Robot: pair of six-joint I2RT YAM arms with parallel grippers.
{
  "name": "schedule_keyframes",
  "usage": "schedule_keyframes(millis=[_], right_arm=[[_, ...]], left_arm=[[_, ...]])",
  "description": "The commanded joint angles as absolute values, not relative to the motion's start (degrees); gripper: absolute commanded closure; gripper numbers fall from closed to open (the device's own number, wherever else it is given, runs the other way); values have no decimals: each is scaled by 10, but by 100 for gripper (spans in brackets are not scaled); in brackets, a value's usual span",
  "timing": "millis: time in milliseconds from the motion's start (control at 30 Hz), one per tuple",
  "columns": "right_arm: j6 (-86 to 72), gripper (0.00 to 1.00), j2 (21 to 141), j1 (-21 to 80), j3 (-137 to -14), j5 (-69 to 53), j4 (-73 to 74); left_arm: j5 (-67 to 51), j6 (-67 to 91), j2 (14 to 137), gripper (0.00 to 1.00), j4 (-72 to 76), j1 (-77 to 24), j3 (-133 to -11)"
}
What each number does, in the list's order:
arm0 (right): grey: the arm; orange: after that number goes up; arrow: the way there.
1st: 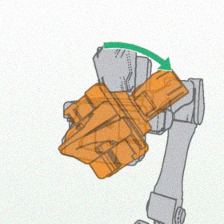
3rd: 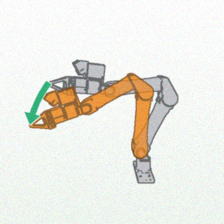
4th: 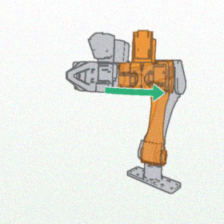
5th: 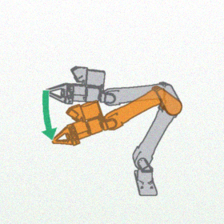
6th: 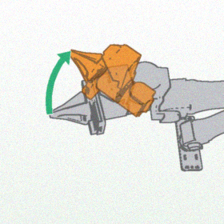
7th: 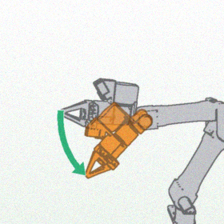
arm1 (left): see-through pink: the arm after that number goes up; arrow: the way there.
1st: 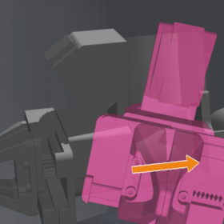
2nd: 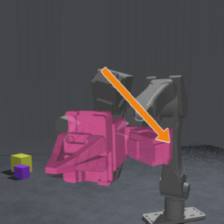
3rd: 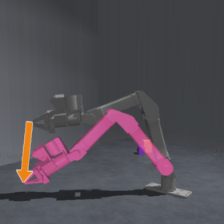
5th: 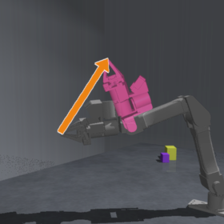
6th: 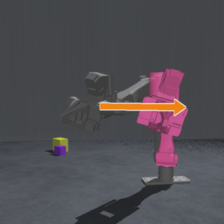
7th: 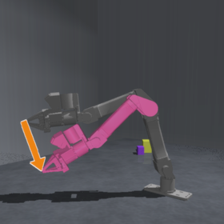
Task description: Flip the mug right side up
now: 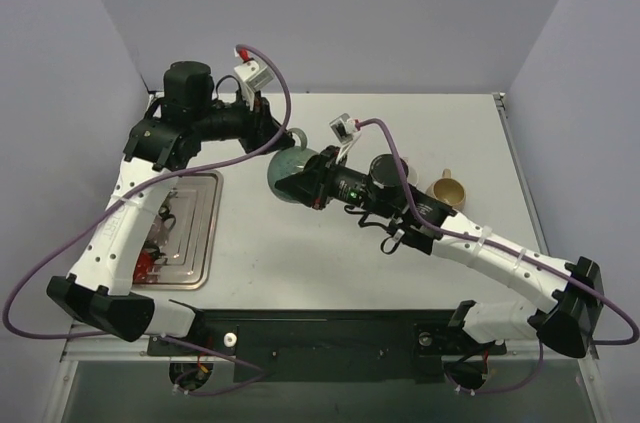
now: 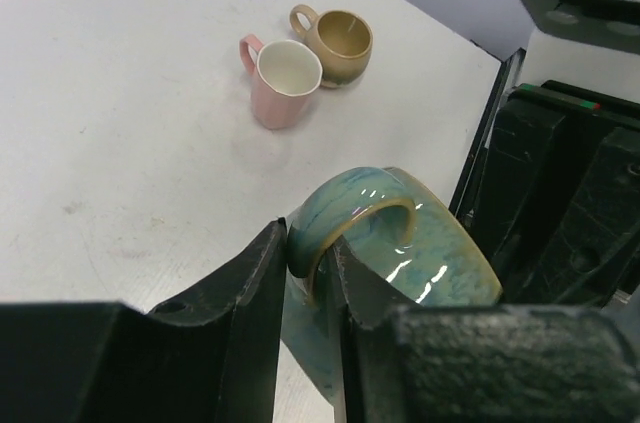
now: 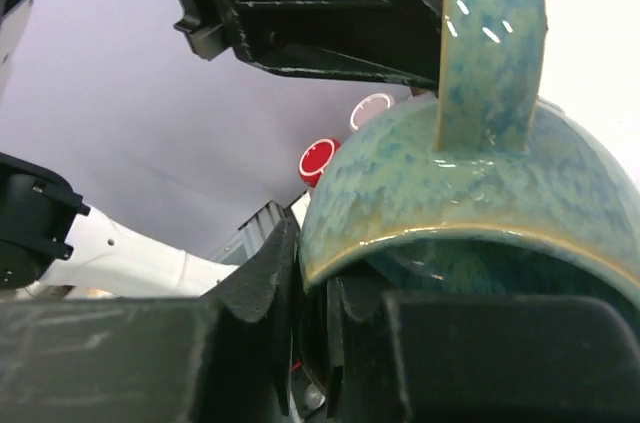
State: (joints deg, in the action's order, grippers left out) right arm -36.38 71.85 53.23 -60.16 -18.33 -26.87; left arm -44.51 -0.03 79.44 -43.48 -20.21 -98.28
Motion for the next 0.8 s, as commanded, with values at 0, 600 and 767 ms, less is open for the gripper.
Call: schedule_keyframes(millis=[0, 600, 767], right_arm=[[-312, 100, 685, 526, -598, -114, -266], [-331, 100, 1041, 345, -821, -64, 61], [-338, 100, 1106, 336, -861, -33, 96]], left_arm=[[-439, -14, 773, 92, -377, -204, -952], [-166, -256, 773, 10, -441, -11, -839], [-171, -273, 794, 8, -429, 43, -807]])
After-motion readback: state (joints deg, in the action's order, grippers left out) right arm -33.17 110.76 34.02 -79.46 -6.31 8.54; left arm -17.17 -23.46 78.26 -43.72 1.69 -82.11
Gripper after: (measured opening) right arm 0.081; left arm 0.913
